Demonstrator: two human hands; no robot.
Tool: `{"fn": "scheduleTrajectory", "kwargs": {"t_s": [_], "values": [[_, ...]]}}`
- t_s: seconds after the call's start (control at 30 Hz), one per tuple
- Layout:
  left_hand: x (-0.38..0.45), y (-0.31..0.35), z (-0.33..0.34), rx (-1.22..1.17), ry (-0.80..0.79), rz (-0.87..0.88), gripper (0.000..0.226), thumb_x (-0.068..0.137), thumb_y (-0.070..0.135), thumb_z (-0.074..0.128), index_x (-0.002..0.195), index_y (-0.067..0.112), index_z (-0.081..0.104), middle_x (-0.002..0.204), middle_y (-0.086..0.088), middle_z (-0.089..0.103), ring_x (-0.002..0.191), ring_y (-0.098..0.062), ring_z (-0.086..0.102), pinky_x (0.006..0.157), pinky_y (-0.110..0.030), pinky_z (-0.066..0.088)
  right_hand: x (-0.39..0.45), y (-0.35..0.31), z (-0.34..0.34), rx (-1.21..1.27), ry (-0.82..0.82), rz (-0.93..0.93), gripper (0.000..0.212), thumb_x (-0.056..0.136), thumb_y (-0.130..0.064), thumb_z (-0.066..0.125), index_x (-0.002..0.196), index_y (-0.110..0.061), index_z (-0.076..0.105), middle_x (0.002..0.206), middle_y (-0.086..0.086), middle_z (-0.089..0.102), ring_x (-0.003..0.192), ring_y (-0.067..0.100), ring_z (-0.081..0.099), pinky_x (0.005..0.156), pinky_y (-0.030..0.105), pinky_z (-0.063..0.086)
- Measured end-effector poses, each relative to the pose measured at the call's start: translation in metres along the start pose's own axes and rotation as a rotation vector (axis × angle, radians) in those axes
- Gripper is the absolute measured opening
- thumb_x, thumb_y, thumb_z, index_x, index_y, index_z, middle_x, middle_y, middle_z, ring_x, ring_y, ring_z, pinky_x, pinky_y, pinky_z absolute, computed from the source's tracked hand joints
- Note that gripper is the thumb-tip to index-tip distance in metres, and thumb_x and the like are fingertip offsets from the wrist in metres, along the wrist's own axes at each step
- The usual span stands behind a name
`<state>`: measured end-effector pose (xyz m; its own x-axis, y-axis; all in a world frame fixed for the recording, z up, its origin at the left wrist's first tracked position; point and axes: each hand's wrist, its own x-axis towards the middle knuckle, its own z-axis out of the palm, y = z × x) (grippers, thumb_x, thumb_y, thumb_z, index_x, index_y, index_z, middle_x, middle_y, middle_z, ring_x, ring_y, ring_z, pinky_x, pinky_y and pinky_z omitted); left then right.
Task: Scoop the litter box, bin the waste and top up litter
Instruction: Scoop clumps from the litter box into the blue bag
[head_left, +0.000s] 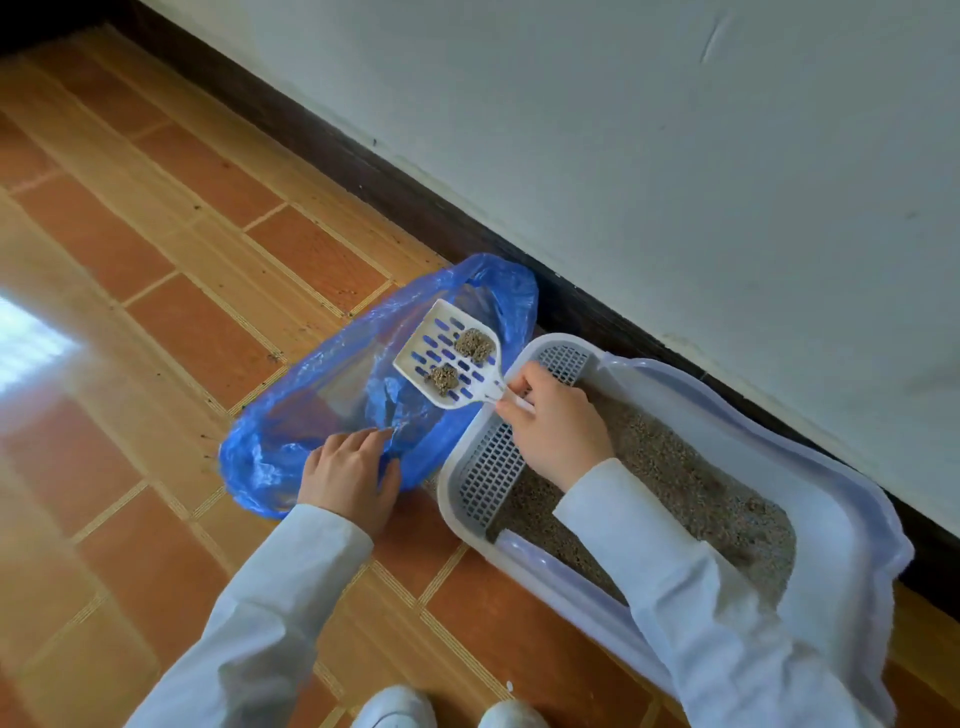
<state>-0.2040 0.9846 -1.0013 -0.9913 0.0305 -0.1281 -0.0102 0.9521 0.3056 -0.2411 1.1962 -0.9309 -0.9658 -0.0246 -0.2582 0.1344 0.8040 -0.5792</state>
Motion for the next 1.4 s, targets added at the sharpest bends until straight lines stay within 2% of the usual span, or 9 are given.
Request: {"fn": "scheduleTrajectory", "kwargs": {"t_s": [0.13,0.27,0.57,0.67,0.8,0.9,0.97,1.17,1.4], "values": [[0.001,0.002,0.004,0.009,-0.074,-0.034,0.044,0.093,0.03,0.048,0.136,0.022,0.049,0.134,0.0,0.056,0.127,-0.025,0.046,0.102,-0.038,0.033,0.017,-0.017,0.022,-0.384,0.078,-0.186,0.018,0.097,-0.025,0.049,0.112,-0.017,0.042,0.099,0.008,0.066,0.091,0.031,0.063,0.062,0.036,0.039],[0.001,0.001,0.007,-0.019,-0.095,-0.037,0.043,0.093,0.029,0.047,0.136,0.023,0.048,0.134,0.001,0.056,0.125,-0.024,0.047,0.103,-0.036,0.031,0.022,-0.023,0.034,-0.668,0.165,-0.333,0.024,0.095,-0.013,0.051,0.118,-0.013,0.043,0.099,0.009,0.063,0.09,0.027,0.064,0.063,0.032,0.037],[0.0,0.002,0.006,-0.008,-0.148,-0.015,0.043,0.093,0.03,0.046,0.136,0.026,0.046,0.128,0.005,0.059,0.121,-0.021,0.051,0.103,-0.034,0.029,0.018,-0.011,0.023,-0.625,0.338,-0.322,0.027,0.077,0.001,0.068,0.101,-0.007,0.057,0.071,0.011,0.063,0.064,0.028,0.061,0.056,0.034,0.043],[-0.001,0.007,0.005,-0.041,-0.121,0.015,0.04,0.093,0.029,0.049,0.133,0.024,0.05,0.128,0.001,0.06,0.12,-0.025,0.053,0.103,-0.037,0.031,0.008,-0.004,0.003,-0.38,0.276,-0.169,0.017,0.092,-0.013,0.057,0.108,-0.012,0.051,0.082,0.005,0.06,0.072,0.024,0.059,0.057,0.033,0.042],[0.001,0.02,0.003,-0.19,0.007,0.153,0.031,0.089,0.022,0.055,0.117,0.017,0.065,0.113,-0.007,0.067,0.106,-0.033,0.061,0.094,-0.048,0.044,-0.019,0.033,-0.03,-0.014,0.181,0.1,0.006,0.092,-0.023,0.058,0.095,-0.018,0.057,0.083,0.001,0.068,0.071,0.019,0.063,0.064,0.037,0.055],[0.007,0.038,0.001,-0.264,0.022,0.309,0.04,0.086,0.033,0.043,0.112,0.015,0.067,0.109,-0.007,0.069,0.1,-0.033,0.064,0.086,-0.053,0.05,-0.05,0.065,-0.057,0.112,0.076,0.265,0.005,0.09,-0.024,0.062,0.089,-0.019,0.059,0.074,0.001,0.071,0.056,0.013,0.064,0.058,0.031,0.054],[0.01,0.049,0.004,-0.246,-0.012,0.386,0.042,0.086,0.034,0.04,0.113,0.016,0.066,0.111,-0.006,0.068,0.102,-0.032,0.063,0.084,-0.052,0.051,-0.074,0.087,-0.073,0.082,0.014,0.336,0.008,0.09,-0.024,0.063,0.083,-0.021,0.059,0.067,0.0,0.071,0.048,0.012,0.061,0.055,0.028,0.051],[0.014,0.07,0.019,-0.155,-0.074,0.497,0.045,0.087,0.036,0.037,0.118,0.017,0.064,0.117,-0.005,0.065,0.106,-0.032,0.06,0.079,-0.052,0.053,-0.126,0.132,-0.094,-0.22,-0.221,0.513,0.011,0.088,-0.027,0.06,0.079,-0.02,0.06,0.072,0.0,0.067,0.068,0.019,0.063,0.071,0.034,0.056],[0.013,0.08,0.026,-0.159,-0.072,0.524,0.043,0.088,0.034,0.038,0.114,0.014,0.067,0.115,-0.005,0.067,0.102,-0.032,0.062,0.078,-0.052,0.054,-0.128,0.133,-0.068,-0.42,-0.436,0.479,0.017,0.089,-0.024,0.051,0.073,-0.022,0.047,0.087,0.002,0.055,0.08,0.024,0.054,0.072,0.032,0.047]]}}
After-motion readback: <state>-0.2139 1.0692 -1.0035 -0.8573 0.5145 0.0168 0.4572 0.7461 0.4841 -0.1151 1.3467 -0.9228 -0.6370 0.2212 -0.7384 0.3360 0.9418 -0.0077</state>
